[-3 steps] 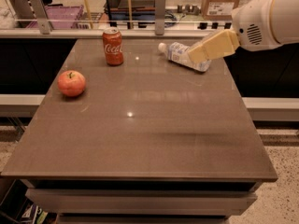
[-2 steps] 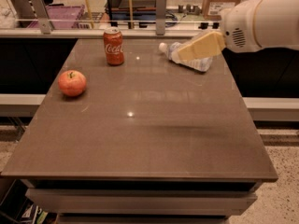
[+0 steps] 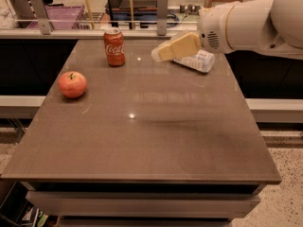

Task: Knock coke can over

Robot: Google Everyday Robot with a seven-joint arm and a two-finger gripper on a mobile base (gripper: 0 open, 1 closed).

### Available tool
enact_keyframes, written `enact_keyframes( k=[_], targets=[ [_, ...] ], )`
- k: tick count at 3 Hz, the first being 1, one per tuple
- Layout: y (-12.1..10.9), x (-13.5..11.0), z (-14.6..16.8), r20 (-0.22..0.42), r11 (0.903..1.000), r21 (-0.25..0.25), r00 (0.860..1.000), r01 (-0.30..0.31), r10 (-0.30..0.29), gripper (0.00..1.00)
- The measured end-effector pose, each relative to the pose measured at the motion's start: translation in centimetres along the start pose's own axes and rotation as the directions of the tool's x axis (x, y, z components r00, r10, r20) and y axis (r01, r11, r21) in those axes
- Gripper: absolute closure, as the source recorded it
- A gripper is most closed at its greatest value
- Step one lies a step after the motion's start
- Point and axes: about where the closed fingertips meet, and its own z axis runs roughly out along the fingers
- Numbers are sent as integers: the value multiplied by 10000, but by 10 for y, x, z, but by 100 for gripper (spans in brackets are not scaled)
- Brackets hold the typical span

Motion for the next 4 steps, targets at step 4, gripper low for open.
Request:
enact_keyframes(
  k=[4],
  targets=[
    [21, -6, 94, 1018, 9923, -521, 9878, -1127, 1175, 0]
  ],
)
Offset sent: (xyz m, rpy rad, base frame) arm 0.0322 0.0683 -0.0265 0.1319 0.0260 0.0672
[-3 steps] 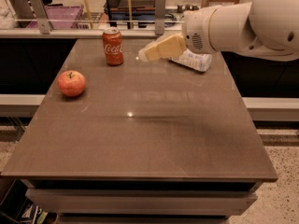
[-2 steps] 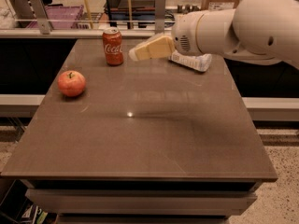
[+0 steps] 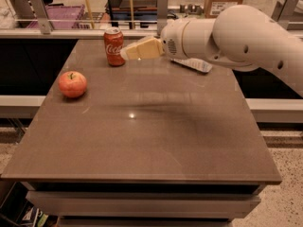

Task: Knock coke can over

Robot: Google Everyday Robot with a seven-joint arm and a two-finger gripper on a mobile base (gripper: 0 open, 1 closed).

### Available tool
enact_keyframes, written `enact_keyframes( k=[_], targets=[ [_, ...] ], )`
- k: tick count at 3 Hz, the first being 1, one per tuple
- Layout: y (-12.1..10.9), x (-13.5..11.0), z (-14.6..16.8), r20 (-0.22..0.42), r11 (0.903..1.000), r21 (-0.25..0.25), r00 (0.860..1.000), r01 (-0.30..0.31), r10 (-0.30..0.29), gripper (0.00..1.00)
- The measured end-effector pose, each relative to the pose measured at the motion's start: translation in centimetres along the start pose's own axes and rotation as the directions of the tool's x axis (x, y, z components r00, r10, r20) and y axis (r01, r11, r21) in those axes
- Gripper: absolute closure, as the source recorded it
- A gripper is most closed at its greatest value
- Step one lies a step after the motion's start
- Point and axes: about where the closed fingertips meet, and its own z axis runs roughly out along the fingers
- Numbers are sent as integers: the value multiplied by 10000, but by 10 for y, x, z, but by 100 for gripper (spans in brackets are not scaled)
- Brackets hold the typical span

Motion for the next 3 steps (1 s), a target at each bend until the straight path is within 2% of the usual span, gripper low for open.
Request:
enact_keyframes(
  k=[1, 3],
  targets=[
    [-6, 4, 25, 57, 9998, 58, 9998, -169, 169, 0],
    [-10, 4, 66, 354, 9993, -292, 9991, -214, 225, 0]
  ],
)
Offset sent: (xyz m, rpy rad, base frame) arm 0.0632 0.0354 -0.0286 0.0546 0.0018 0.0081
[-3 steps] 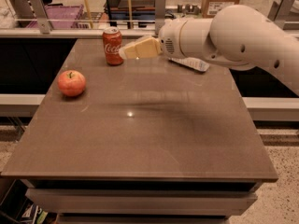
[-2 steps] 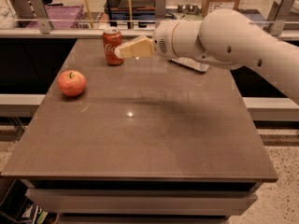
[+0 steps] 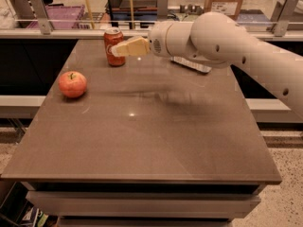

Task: Knock coke can over

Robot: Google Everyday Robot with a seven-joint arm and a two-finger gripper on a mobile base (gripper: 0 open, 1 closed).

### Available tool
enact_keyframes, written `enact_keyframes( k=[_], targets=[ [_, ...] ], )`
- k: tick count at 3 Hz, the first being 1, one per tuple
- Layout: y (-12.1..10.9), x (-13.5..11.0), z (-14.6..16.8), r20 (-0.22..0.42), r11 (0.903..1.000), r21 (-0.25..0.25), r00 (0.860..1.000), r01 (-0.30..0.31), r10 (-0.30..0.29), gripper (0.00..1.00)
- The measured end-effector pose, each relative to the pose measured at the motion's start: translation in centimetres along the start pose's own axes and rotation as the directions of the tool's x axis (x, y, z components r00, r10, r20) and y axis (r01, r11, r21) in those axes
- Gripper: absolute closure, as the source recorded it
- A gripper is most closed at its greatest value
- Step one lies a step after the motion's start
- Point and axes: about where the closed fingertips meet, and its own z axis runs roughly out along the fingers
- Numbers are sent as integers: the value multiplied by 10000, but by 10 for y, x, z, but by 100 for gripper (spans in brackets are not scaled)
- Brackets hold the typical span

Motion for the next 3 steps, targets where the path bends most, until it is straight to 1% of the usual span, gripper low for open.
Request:
enact_keyframes(
  k=[2, 3],
  targets=[
    [7, -1, 37, 365, 9984, -557, 9993, -22, 43, 0],
    [11, 2, 50, 622, 9978, -645, 9979, -143, 184, 0]
  ],
)
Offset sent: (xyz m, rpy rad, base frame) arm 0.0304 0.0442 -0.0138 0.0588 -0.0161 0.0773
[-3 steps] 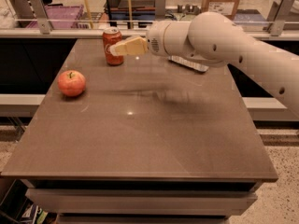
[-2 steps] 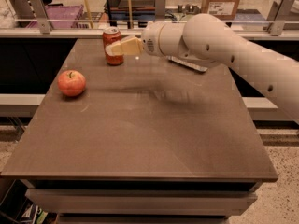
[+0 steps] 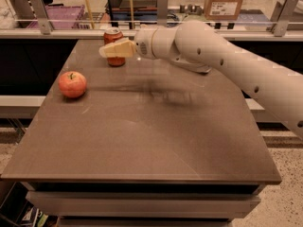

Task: Knock coke can over

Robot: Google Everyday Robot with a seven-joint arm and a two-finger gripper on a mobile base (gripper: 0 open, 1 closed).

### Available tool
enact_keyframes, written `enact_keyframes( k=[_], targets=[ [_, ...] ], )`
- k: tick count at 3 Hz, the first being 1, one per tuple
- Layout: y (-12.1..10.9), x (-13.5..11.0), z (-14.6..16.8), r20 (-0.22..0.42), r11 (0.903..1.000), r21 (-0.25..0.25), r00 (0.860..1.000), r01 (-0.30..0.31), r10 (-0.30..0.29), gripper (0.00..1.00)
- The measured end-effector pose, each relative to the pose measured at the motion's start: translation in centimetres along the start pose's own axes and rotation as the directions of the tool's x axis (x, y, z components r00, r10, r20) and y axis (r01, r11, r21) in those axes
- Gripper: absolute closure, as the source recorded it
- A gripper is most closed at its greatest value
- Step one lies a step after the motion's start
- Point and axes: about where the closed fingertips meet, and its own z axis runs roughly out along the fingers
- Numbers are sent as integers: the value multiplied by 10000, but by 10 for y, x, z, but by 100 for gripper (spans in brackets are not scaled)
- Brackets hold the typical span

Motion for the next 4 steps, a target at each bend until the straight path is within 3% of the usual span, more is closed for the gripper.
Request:
enact_keyframes(
  k=[2, 4],
  targets=[
    [-1, 1, 23, 504, 9998, 21, 9985, -194, 193, 0],
    [-23, 11, 62, 563, 9993, 91, 9977, -374, 368, 0]
  ],
)
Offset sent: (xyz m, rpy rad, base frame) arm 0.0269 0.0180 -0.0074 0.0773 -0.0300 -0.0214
